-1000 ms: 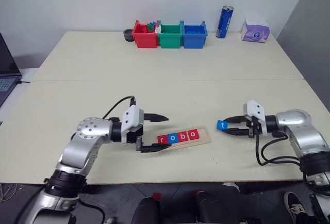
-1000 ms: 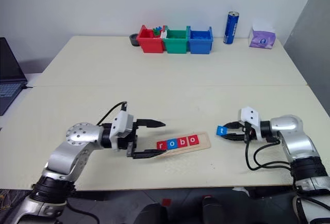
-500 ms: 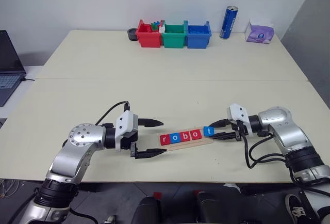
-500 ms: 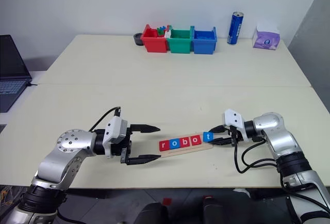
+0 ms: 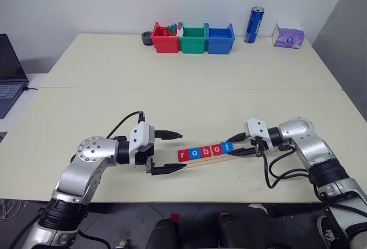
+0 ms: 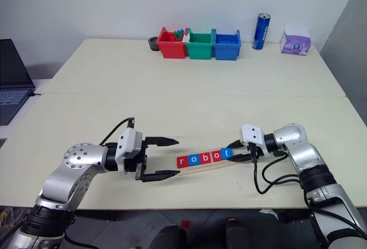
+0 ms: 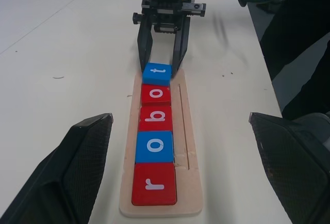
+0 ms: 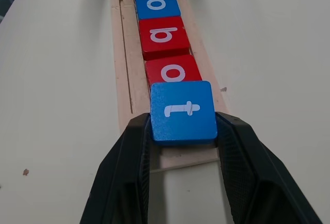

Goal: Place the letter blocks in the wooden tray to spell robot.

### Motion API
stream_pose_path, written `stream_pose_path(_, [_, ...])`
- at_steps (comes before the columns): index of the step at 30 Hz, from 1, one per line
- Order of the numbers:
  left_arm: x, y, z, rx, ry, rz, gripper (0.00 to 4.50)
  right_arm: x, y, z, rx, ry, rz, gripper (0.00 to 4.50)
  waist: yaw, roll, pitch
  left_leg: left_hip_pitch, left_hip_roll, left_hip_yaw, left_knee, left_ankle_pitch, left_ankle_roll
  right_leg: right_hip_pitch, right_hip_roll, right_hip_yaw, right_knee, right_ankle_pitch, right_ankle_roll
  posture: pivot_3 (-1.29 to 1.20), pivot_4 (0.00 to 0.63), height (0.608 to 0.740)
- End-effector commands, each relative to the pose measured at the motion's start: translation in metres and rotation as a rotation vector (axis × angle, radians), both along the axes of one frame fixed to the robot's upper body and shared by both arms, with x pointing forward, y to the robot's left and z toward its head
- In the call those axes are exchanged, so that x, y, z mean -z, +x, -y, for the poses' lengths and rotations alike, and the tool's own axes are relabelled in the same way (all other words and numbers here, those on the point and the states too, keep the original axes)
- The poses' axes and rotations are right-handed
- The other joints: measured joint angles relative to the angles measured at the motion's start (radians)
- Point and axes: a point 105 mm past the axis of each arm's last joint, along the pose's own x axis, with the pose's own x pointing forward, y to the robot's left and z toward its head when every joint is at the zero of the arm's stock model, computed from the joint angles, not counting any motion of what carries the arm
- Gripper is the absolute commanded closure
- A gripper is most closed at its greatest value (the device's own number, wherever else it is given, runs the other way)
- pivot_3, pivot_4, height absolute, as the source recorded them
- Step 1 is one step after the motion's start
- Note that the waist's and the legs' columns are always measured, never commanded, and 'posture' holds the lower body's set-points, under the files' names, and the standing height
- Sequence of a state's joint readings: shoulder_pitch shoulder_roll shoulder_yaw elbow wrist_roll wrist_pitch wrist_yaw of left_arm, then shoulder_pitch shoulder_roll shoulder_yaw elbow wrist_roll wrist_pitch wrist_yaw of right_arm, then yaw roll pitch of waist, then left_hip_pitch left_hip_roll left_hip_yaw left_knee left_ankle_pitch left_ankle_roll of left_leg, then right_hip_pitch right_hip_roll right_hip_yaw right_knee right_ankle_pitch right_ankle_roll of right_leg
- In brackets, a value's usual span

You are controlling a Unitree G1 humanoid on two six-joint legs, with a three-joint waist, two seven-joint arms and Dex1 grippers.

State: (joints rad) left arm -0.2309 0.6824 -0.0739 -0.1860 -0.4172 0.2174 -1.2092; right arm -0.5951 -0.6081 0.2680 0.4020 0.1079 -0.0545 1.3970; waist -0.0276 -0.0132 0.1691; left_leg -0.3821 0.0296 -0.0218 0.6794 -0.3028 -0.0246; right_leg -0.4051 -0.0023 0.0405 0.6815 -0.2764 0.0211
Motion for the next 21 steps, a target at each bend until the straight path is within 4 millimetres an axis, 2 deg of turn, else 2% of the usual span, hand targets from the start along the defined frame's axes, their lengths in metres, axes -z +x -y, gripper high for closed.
stream_pose_path(1, [-0.011, -0.002, 0.004, 0.018, -0.013, 0.04, 0.0, -0.006, 0.002, -0.001, -0.029, -0.006, 0.031, 3.04, 0.0, 0.0, 0.0, 0.0, 0.0, 0.0, 0.0, 0.0, 0.0, 0.0, 0.0, 0.0, 0.0, 0.0, 0.0, 0.0, 0.15, 0.74])
stream_pose_path(21, [-0.011, -0.004, 0.004, 0.019, -0.011, 0.036, 0.0, -0.008, 0.006, 0.012, -0.033, -0.042, 0.044, 3.04, 0.0, 0.0, 0.0, 0.0, 0.0, 0.0, 0.0, 0.0, 0.0, 0.0, 0.0, 0.0, 0.0, 0.0, 0.0, 0.0, 0.15, 0.74])
